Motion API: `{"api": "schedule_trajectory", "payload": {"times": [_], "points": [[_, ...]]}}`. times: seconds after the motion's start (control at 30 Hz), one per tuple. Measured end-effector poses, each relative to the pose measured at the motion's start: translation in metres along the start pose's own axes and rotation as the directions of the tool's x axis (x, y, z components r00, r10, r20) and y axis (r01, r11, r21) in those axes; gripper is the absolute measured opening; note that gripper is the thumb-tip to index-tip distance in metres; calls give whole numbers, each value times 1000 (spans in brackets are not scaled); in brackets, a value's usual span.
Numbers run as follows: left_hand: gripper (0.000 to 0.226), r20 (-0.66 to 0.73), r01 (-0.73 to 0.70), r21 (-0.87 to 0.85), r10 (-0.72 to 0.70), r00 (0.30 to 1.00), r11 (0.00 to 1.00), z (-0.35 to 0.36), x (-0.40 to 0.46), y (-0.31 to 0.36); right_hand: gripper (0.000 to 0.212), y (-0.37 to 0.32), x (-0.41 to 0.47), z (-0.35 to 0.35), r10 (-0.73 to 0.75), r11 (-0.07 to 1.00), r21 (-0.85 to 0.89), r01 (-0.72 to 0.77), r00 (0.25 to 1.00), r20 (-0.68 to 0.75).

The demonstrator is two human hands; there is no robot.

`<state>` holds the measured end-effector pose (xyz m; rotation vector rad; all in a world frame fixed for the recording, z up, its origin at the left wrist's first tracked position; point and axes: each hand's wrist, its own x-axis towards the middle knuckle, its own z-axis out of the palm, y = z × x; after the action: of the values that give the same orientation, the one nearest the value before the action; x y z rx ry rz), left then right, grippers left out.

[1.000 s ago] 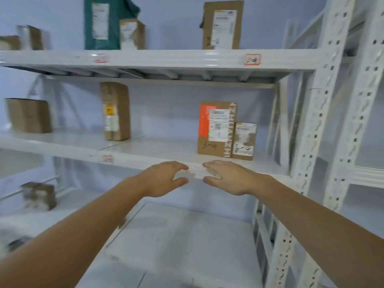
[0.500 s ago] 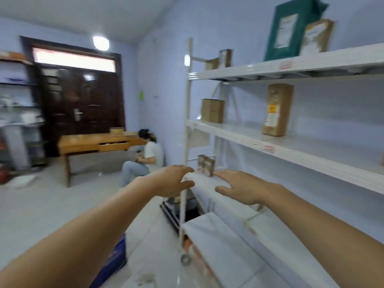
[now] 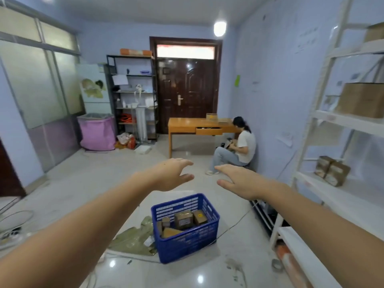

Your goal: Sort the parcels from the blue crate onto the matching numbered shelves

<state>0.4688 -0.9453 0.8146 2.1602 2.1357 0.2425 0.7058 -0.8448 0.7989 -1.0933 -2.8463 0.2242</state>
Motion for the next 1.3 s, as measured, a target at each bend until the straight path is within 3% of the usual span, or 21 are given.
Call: {"api": "schedule_trajectory", "payload": {"times": [0.2,0.67,1.0,1.3], "points": [[61,6,92,-2,-92,996,996,17,24,-85,63,-22,97,31,-83,996,-21,84,995,50],[63,53,208,-11,-207,977,978,50,163,-234,61,18,316,77,-136,991,21,134,980,144],[61,114,126,1,-125,986,992,65,285,-374,61,13,477,121,-70,997,31,65,980,188],[62,193,-69,-29,74,978,997,74,426,-472,61,39,582,157,174,978,69,-195,958,229]]}}
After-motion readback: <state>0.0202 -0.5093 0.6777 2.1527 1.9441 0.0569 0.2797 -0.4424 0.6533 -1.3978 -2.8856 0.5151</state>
